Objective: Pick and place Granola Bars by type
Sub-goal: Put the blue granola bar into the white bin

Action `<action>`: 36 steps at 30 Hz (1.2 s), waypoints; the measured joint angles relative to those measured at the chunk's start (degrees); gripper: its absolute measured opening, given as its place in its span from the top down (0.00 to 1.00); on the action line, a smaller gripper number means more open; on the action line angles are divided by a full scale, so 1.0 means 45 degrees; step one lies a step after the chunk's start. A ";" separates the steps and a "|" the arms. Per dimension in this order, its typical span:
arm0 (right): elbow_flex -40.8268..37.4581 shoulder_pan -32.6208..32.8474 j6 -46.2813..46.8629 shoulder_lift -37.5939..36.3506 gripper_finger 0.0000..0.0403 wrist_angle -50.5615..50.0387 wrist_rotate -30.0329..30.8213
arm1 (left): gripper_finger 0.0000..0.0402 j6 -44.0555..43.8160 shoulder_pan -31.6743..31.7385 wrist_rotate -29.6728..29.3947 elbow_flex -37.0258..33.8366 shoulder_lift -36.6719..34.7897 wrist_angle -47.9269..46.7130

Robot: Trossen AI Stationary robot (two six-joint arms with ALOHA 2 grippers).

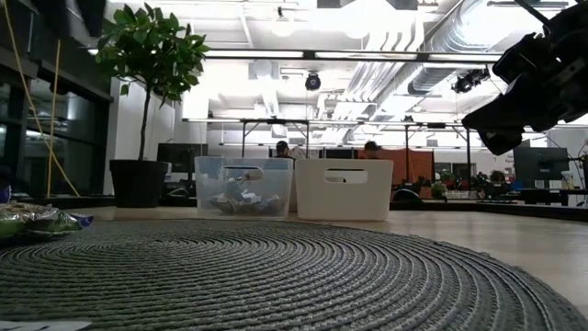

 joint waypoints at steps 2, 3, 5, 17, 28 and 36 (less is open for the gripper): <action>0.0000 0.0000 0.0000 0.0000 1.00 -0.0001 0.0000 | 0.58 -0.0673 -0.0362 0.0329 -0.0530 -0.0019 0.0753; 0.0000 0.0000 0.0000 0.0000 1.00 -0.0001 0.0000 | 0.58 -0.0928 -0.0537 0.0434 -0.0798 -0.0018 0.1239; 0.0000 0.0000 0.0000 0.0000 1.00 0.0004 0.0000 | 0.58 -0.1466 -0.0844 0.0553 -0.1363 -0.0005 0.2368; 0.0005 0.0000 0.0000 0.0000 1.00 -0.0001 0.0000 | 0.58 -0.3734 -0.2175 0.0487 -0.5004 0.0000 0.9306; 0.0002 0.0000 0.0000 0.0000 1.00 0.0008 0.0004 | 0.58 -0.5266 -0.2940 0.1411 -0.5498 0.1288 1.0542; 0.0000 0.0000 0.0000 0.0000 1.00 0.0014 0.0005 | 0.58 -0.5304 -0.2929 0.1621 -0.5498 0.2216 1.1013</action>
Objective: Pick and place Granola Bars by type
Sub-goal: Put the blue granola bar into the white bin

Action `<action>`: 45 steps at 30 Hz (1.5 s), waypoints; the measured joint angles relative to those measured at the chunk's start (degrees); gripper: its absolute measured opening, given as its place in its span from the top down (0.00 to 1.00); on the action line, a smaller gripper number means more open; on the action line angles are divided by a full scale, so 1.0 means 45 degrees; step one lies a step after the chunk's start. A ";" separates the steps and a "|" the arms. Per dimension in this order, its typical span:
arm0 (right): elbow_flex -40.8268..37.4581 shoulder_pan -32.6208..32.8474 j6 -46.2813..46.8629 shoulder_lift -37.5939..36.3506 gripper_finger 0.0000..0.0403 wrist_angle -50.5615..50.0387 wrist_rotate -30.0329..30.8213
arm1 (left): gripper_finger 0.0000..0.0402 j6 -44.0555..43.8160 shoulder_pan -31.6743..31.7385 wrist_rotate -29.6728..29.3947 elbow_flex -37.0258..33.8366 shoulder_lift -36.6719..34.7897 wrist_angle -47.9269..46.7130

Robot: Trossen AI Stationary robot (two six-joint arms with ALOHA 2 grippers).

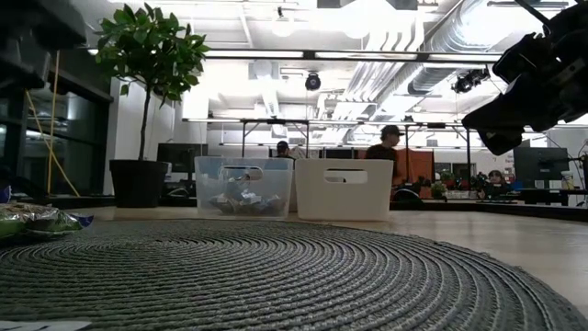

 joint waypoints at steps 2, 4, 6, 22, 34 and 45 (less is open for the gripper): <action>0.0000 0.0000 0.0000 0.0000 1.00 -0.0014 -0.0002 | 0.58 -0.0011 0.0000 0.0219 0.0000 0.0190 0.0006; 0.0000 0.0000 0.0000 0.0000 1.00 -0.0010 0.0000 | 0.58 -0.0011 0.0000 0.0269 0.0000 0.0353 0.0123; 0.0000 0.0000 0.0000 0.0000 1.00 -0.0010 0.0000 | 0.58 -0.0011 0.0000 0.0269 0.0000 0.0437 0.0086; 0.0003 0.0000 0.0000 0.0000 1.00 -0.0011 -0.0003 | 0.58 0.0013 0.0005 -0.0173 0.0000 0.0446 0.0341; 0.0003 0.0000 0.0000 0.0000 1.00 -0.0015 -0.0002 | 0.58 0.0028 0.0010 -0.0207 0.0000 0.0451 0.0309; 0.0000 0.0000 0.0000 0.0000 1.00 -0.0013 -0.0002 | 0.58 0.0033 0.0010 -0.0202 0.0000 0.0485 0.0309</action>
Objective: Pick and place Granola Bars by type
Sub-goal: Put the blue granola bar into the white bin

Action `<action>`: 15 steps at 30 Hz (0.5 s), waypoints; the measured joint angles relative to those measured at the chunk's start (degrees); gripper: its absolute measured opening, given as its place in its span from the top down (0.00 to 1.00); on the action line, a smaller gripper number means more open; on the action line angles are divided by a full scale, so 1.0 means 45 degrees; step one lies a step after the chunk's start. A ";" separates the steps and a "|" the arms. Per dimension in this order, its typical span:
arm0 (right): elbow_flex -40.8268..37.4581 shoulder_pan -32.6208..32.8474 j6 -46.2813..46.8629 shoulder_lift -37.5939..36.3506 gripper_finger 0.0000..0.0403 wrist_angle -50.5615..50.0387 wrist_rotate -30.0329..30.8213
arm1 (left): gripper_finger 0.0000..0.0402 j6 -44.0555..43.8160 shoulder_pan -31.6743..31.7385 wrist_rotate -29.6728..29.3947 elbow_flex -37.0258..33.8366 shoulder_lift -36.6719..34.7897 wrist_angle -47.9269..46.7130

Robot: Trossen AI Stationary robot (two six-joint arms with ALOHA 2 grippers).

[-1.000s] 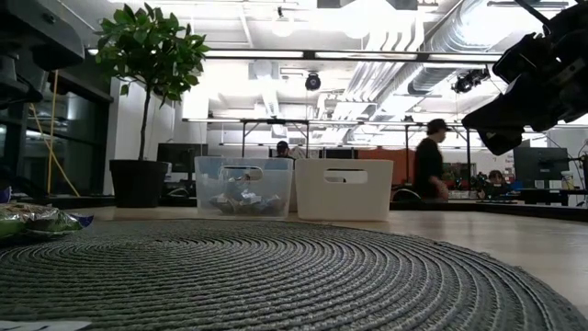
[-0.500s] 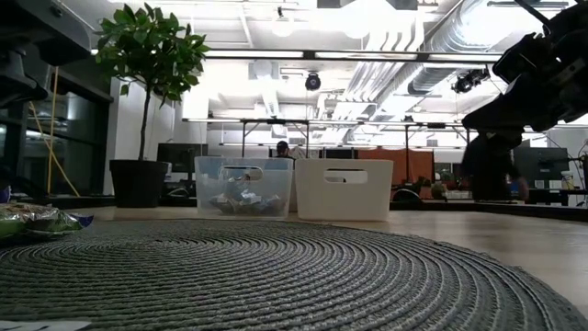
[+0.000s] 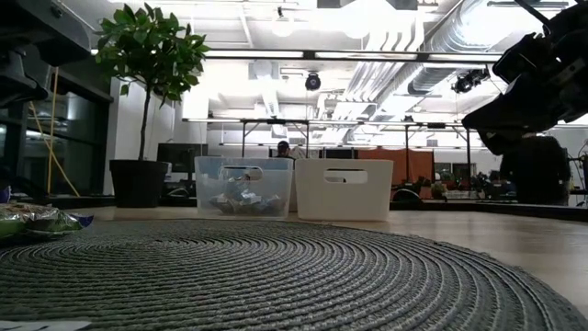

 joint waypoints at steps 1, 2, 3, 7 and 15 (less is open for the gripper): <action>0.0002 0.0000 0.0000 0.0000 1.00 0.0000 0.0001 | 0.58 0.0000 0.0000 0.0000 0.0010 0.0085 0.0023; 0.0003 0.0000 0.0000 0.0000 1.00 0.0001 -0.0003 | 0.58 -0.0005 0.0000 0.0015 0.0010 0.0181 0.0066; 0.0000 0.0000 0.0000 0.0000 1.00 -0.0002 -0.0002 | 0.58 0.0000 0.0000 0.0073 0.0010 0.0269 0.0061; 0.0000 0.0000 0.0000 0.0000 1.00 -0.0002 -0.0003 | 0.58 0.0001 0.0000 0.0277 0.0038 0.0677 0.0483; 0.0000 0.0000 0.0000 -0.0005 1.00 0.0003 0.0002 | 0.59 -0.0004 0.0000 0.0160 0.0047 0.0762 0.0520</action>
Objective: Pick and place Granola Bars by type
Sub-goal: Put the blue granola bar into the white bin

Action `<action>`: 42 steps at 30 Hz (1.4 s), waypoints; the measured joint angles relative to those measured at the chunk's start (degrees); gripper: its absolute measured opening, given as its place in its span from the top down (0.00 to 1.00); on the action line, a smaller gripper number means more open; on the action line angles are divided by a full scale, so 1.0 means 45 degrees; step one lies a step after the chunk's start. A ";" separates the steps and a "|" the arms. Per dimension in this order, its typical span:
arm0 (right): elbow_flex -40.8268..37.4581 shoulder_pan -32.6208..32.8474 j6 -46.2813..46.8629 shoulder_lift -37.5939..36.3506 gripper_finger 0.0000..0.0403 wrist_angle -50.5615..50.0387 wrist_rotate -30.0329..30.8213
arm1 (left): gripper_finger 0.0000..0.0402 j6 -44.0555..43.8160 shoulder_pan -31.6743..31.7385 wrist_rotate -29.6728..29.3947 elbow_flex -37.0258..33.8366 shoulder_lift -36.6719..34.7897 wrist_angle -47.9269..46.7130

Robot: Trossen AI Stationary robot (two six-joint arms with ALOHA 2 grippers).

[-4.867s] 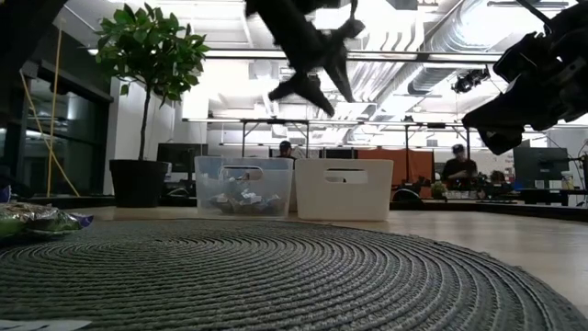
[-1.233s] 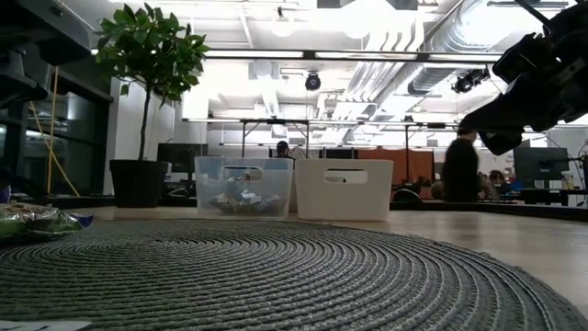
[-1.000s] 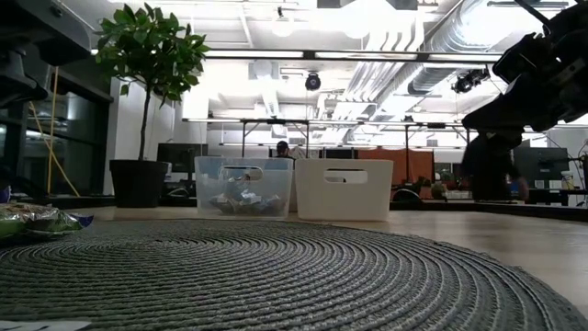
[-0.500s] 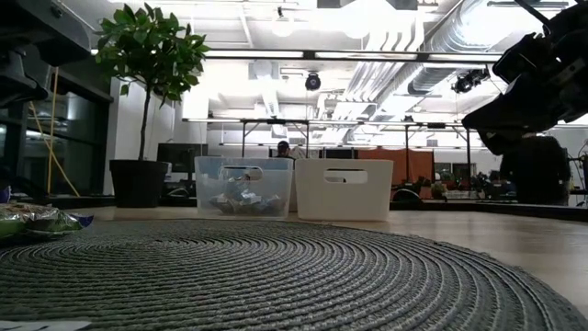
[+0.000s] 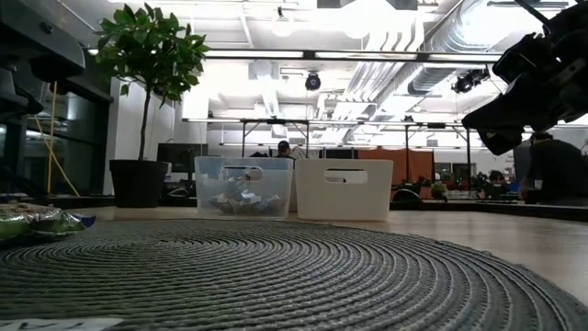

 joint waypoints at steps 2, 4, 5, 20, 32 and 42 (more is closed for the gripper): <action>0.0000 0.0000 0.0000 0.0000 1.00 0.0000 -0.0004 | 0.61 0.0004 -0.0010 0.0000 -0.0004 0.0005 -0.0025; 0.0001 0.0000 0.0000 0.0000 1.00 -0.0004 0.0000 | 0.65 0.0004 -0.0010 0.0005 -0.0012 0.0010 -0.0061; 0.0000 0.0000 0.0000 0.0000 1.00 0.0000 -0.0002 | 0.68 0.0015 -0.0010 0.0007 -0.0013 0.0010 -0.0079; 0.0000 0.0000 0.0000 0.0000 1.00 0.0000 0.0000 | 0.84 0.0116 -0.0010 -0.0030 0.0036 0.0014 0.0042; 0.0000 0.0000 0.0000 0.0000 1.00 -0.0003 0.0000 | 0.85 0.0522 -0.0005 -0.0482 0.0385 -0.0796 -0.1244; 0.0004 0.0000 -0.0004 0.0000 1.00 -0.0004 -0.0004 | 0.85 0.1966 -0.0005 -0.3564 0.0385 -0.2268 0.0344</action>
